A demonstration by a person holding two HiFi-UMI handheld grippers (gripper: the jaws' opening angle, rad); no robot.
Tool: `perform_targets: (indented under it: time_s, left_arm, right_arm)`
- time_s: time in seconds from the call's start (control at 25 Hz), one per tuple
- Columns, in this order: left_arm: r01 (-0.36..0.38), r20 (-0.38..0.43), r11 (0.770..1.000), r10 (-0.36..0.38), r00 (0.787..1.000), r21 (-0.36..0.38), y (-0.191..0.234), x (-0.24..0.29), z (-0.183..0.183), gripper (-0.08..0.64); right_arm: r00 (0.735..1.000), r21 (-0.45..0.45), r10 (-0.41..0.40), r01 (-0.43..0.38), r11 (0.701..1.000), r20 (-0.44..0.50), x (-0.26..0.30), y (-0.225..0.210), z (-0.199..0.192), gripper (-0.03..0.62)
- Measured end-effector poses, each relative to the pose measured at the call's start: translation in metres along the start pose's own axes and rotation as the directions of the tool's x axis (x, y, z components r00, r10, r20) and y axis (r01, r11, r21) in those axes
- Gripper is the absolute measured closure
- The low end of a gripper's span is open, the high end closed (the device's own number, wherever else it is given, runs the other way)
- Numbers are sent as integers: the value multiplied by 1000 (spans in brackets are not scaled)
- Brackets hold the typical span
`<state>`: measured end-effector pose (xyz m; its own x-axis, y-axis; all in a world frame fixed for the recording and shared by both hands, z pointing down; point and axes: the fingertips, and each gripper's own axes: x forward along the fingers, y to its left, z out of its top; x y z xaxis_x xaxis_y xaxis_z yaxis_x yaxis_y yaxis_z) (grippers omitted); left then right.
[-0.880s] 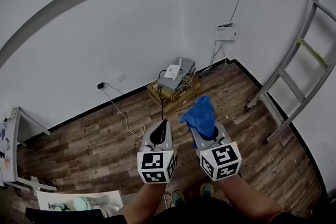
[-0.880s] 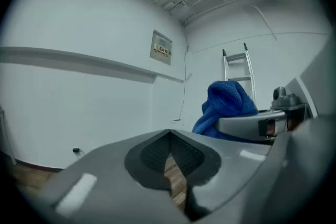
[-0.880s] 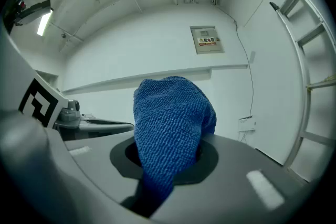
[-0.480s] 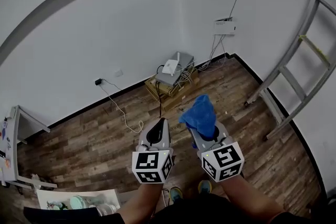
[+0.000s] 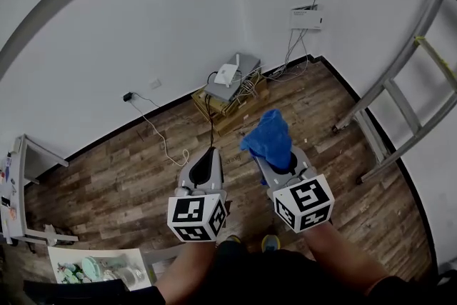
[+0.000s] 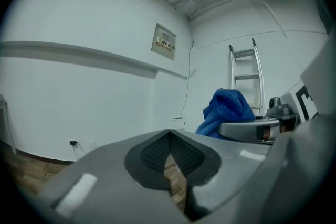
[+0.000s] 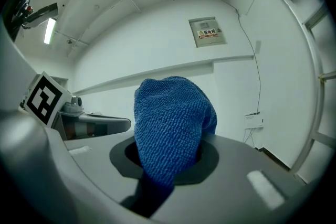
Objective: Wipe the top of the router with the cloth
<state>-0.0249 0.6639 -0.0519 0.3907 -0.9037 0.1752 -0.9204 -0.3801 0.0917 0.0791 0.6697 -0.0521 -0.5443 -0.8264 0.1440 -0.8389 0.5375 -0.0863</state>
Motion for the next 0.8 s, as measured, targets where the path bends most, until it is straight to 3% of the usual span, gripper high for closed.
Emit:
perform_targets:
  time_s: [0.24,0.4,0.8]
  left_arm:
    - [0,-35,1000,0,999,6,21,43,0,558]
    - [37,-53,999,-38,998,-11,51,96,-3,558]
    - [185,-75,982,-186,980,-22,154,266,41,558]
  right_arm:
    - [999,22,24,-23,1000,-25,42,-24,-9,486]
    - [999,18,19,-18,1000,-50,97,-41,-13,486]
    - [992,28,-102,104,994,-72,275,-105,24,486]
